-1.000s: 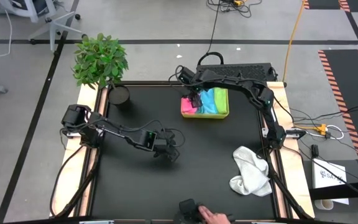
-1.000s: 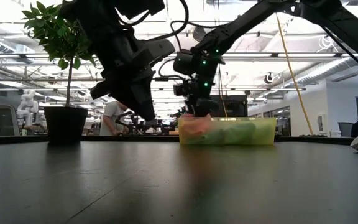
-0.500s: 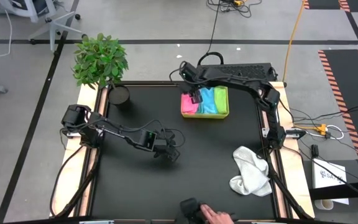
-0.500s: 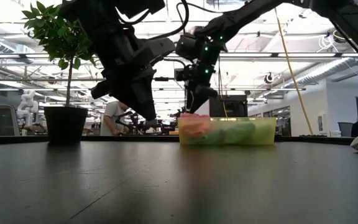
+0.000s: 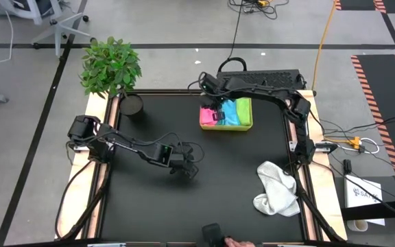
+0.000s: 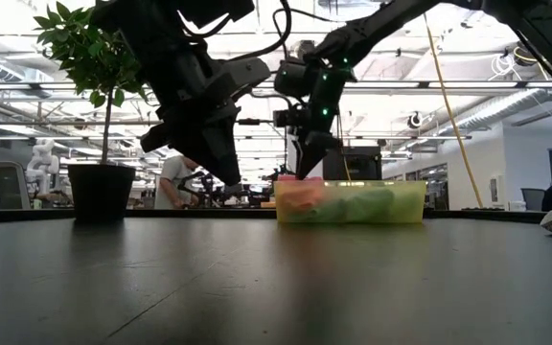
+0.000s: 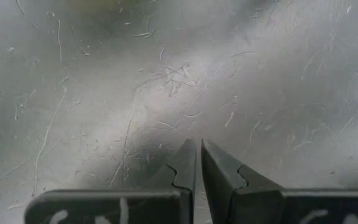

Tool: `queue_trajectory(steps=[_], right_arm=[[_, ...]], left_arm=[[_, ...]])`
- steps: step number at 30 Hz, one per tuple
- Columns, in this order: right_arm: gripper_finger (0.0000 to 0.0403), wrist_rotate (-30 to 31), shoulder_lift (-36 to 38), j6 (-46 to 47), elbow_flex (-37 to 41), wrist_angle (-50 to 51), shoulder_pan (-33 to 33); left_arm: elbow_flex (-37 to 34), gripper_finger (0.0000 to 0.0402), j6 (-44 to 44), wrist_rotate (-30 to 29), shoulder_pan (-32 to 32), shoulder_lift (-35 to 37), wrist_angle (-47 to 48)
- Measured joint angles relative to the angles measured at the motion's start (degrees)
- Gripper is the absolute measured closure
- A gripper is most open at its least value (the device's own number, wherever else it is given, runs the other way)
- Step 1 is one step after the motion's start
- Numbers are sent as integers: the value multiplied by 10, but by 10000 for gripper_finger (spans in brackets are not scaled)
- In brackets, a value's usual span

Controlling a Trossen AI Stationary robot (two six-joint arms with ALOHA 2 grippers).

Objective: Fold microfiber towels
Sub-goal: Put the pink microfiber cloth into the bin, then fold the white microfiber cloth

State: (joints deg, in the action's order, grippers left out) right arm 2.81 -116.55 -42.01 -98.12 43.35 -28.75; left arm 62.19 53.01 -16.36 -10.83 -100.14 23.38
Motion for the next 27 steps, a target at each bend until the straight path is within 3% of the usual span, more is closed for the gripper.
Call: queue_trajectory(steps=[2, 7, 15, 18, 21, 24, 27], right_arm=[[393, 4, 0, -16, 17, -33, -4], [386, 16, 0, -32, 54, -104, -14], [397, 18, -1, -23, 101, -132, -21], [391, 54, 3, -24, 101, -165, -14], [386, 106, 27, -36, 101, -192, 1], [383, 108, 73, -28, 100, -185, 20], [383, 107, 130, 39, 100, -159, 49]], left_arm=[[0, 376, 0, 0, 0, 0, 0], [0, 376, 0, 0, 0, 0, 0], [0, 376, -4, 0, 0, 0, 0], [0, 376, -4, 0, 0, 0, 0], [0, 376, -4, 0, 0, 0, 0], [0, 376, -3, -1, 0, 0, 1], [0, 376, -3, -2, 3, 0, 6]])
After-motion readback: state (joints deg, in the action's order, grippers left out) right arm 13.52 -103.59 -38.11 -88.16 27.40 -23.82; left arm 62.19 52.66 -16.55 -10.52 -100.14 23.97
